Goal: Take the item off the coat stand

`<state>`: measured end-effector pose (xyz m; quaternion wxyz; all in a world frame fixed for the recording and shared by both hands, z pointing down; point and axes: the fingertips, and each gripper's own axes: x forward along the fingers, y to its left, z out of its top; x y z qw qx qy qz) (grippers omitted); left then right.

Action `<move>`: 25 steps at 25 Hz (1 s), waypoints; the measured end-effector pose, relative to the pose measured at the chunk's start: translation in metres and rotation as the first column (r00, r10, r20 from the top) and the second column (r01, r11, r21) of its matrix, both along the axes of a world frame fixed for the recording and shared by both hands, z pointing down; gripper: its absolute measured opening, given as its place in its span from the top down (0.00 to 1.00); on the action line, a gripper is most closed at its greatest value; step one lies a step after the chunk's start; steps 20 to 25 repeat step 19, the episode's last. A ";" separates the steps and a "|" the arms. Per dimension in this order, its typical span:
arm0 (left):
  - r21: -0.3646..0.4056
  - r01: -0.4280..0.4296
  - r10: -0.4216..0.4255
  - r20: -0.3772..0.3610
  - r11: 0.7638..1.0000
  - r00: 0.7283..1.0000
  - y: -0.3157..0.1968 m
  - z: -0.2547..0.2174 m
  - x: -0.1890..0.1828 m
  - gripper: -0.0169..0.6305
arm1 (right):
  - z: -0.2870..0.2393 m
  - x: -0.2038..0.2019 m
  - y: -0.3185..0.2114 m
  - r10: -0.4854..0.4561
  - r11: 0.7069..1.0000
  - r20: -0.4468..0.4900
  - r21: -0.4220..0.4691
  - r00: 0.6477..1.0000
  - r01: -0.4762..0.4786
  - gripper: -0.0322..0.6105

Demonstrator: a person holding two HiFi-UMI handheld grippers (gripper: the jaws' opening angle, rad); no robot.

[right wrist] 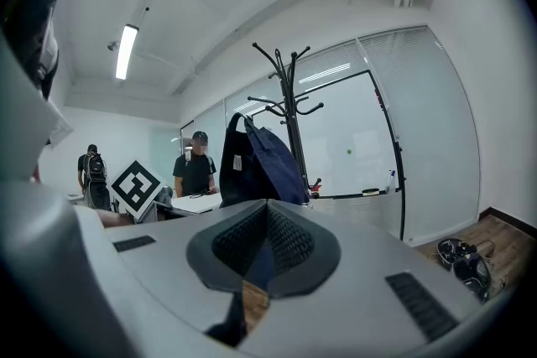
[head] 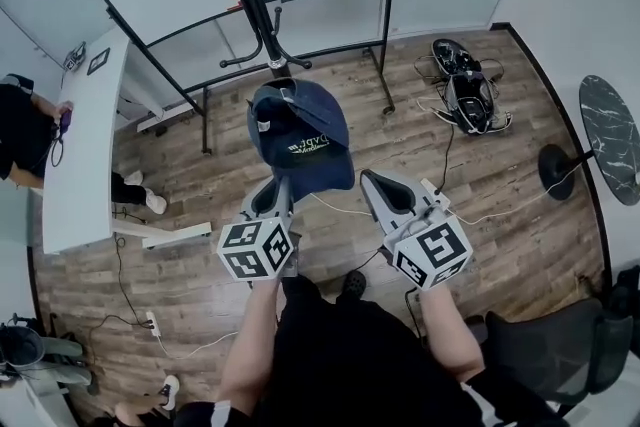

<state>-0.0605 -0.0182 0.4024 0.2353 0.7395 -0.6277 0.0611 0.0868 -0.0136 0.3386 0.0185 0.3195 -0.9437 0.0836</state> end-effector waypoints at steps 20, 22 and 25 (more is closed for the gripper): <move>-0.022 -0.018 0.018 0.001 1.000 1.000 0.024 0.006 -0.044 0.93 | 0.001 -0.041 0.016 0.028 1.000 -0.006 -0.009 1.000 -0.028 0.90; -0.022 -0.018 0.018 0.001 1.000 1.000 0.024 0.006 -0.044 0.93 | 0.001 -0.041 0.016 0.028 1.000 -0.006 -0.009 1.000 -0.028 0.90; -0.022 -0.018 0.018 0.001 1.000 1.000 0.024 0.006 -0.044 0.93 | 0.001 -0.041 0.016 0.028 1.000 -0.006 -0.009 1.000 -0.028 0.90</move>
